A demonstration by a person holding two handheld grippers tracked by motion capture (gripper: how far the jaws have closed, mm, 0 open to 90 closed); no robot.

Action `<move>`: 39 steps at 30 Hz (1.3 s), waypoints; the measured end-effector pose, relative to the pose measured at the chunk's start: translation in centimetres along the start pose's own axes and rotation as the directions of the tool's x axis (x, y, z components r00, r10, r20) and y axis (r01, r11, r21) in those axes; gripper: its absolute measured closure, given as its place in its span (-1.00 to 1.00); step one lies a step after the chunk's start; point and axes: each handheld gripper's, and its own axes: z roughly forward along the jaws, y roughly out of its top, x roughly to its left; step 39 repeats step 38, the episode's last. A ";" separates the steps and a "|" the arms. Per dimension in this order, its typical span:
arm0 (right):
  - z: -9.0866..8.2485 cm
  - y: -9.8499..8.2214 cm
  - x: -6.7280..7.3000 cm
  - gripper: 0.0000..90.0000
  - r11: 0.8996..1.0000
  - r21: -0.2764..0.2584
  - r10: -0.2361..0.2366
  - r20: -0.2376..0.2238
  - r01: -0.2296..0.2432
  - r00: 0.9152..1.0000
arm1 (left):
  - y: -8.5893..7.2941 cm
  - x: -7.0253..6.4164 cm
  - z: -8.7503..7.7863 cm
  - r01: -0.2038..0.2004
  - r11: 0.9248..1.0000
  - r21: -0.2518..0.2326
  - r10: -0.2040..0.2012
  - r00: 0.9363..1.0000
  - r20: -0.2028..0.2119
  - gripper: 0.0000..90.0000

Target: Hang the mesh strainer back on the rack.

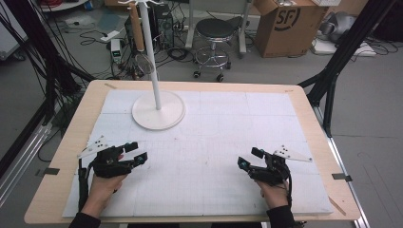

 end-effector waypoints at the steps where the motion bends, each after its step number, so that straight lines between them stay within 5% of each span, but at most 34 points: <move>1: 0.0 0.0 0.0 -0.68 1.000 0.000 0.001 0.004 -0.001 1.000 | 0.0 0.0 0.0 0.005 1.000 -0.002 -0.005 1.000 -0.003 -0.41; 6: 0.0 0.1 0.0 -0.68 1.000 -0.003 0.008 0.009 -0.008 1.000 | 0.0 0.3 0.2 0.046 0.999 0.015 -0.046 0.999 -0.006 -0.46; 17: 0.0 0.0 -0.2 -0.68 1.000 0.001 0.011 0.025 -0.011 1.000 | -0.1 0.2 0.3 0.037 0.998 0.046 -0.037 0.999 -0.016 -0.45; 39: 0.0 -0.1 -0.2 -0.68 1.000 0.002 0.016 0.032 -0.016 0.999 | -0.1 0.0 0.2 0.019 1.000 0.021 -0.018 1.000 -0.004 -0.45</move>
